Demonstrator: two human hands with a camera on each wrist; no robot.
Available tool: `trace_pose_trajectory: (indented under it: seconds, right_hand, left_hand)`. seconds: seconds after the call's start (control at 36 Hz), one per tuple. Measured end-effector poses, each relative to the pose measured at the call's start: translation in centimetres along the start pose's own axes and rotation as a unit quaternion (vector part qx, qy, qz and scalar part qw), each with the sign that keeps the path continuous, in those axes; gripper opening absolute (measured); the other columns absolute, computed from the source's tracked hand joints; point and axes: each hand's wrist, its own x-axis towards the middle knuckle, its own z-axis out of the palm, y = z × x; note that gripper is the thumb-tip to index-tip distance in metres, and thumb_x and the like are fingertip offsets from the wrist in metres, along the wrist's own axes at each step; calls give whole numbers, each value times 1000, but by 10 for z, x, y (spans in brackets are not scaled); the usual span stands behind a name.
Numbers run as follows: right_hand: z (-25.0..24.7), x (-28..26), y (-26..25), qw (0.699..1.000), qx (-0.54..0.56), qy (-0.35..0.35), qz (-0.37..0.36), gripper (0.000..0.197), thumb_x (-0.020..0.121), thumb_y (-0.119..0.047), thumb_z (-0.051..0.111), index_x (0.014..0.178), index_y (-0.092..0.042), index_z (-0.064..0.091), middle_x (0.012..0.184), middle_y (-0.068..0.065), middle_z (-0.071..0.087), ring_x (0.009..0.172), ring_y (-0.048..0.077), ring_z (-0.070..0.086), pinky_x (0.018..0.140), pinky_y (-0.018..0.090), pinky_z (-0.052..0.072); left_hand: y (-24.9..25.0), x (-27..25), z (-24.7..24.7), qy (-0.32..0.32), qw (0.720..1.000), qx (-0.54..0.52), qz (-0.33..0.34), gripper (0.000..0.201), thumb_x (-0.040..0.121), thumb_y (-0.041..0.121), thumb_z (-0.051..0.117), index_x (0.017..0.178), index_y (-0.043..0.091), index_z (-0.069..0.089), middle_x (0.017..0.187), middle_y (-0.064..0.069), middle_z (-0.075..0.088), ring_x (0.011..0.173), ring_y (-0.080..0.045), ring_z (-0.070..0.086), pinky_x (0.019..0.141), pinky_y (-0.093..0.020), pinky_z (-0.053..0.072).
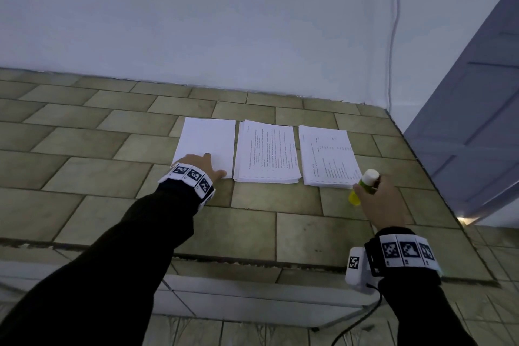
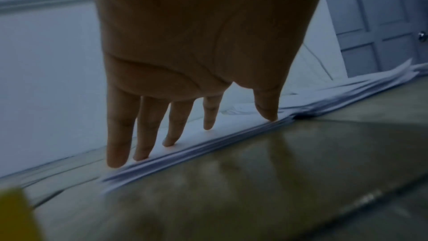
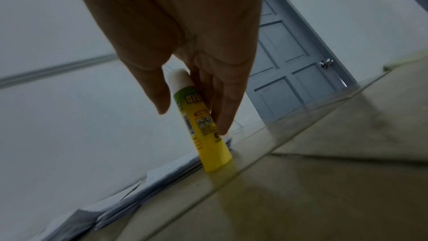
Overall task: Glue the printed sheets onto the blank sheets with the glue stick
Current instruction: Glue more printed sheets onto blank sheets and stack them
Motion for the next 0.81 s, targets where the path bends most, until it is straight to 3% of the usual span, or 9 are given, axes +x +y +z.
trace_pose_trajectory:
  seconds: [0.11, 0.25, 0.36, 0.5, 0.58, 0.67, 0.75, 0.81]
  right_hand:
    - [-2, 0, -2, 1000, -16, -7, -17, 33, 92, -15, 62, 121, -1, 54, 117, 17, 62, 103, 30, 57, 74, 28, 35]
    - [-3, -1, -3, 999, -26, -11, -28, 29, 90, -15, 64, 115, 0, 57, 113, 17, 65, 90, 21, 52, 73, 27, 34]
    - [-2, 0, -1, 999, -31, -12, -35, 29, 90, -16, 64, 115, -1, 58, 112, 16, 65, 89, 19, 52, 74, 27, 34]
    - [-2, 1, -1, 999, -23, -18, -28, 29, 90, -12, 63, 117, -2, 56, 116, 15, 64, 99, 25, 58, 76, 28, 36]
    - [-2, 1, 0, 999, -33, -21, -24, 34, 88, -11, 66, 120, -2, 56, 118, 15, 63, 106, 28, 60, 77, 28, 38]
    - [-1, 3, 2, 998, -54, -30, -27, 36, 86, -9, 67, 120, -3, 57, 117, 15, 64, 104, 28, 60, 77, 28, 37]
    - [0, 6, 5, 997, -62, -28, -33, 35, 85, -10, 68, 118, -4, 58, 113, 16, 66, 100, 29, 60, 76, 29, 39]
    - [0, 7, 6, 997, -64, -27, -38, 33, 85, -10, 69, 115, -4, 59, 111, 16, 66, 98, 29, 60, 75, 30, 39]
  left_hand:
    - [-1, 1, 2, 14, 1000, 17, 17, 58, 92, 63, 46, 122, 13, 53, 110, -10, 65, 99, -29, 61, 85, -37, 50]
    - [-5, 3, -3, 20, 999, -40, 1, 54, 99, 54, 39, 131, 13, 53, 125, -13, 62, 110, -31, 58, 86, -34, 44]
    - [-12, 1, -15, 56, 990, -129, -31, 58, 100, 55, 33, 134, 11, 51, 135, -15, 56, 117, -33, 55, 89, -36, 41]
    - [-16, -7, -39, 135, 973, -186, -29, 56, 97, 58, 30, 132, 19, 47, 116, -13, 62, 95, -31, 59, 82, -40, 47]
    - [-10, -23, -50, 185, 958, -217, 16, 50, 97, 56, 36, 131, 23, 51, 116, -5, 63, 96, -28, 59, 81, -39, 48]
    - [1, -45, -52, 203, 941, -248, 110, 52, 97, 53, 45, 138, 22, 50, 138, -4, 54, 123, -25, 51, 101, -41, 41]
    - [12, -68, -46, 130, 939, -242, 207, 58, 95, 58, 48, 145, 27, 43, 156, -1, 34, 146, -21, 24, 115, -40, 22]
    - [17, -80, -38, 77, 938, -214, 262, 56, 96, 53, 51, 145, 28, 43, 156, 0, 34, 146, -18, 22, 114, -34, 21]
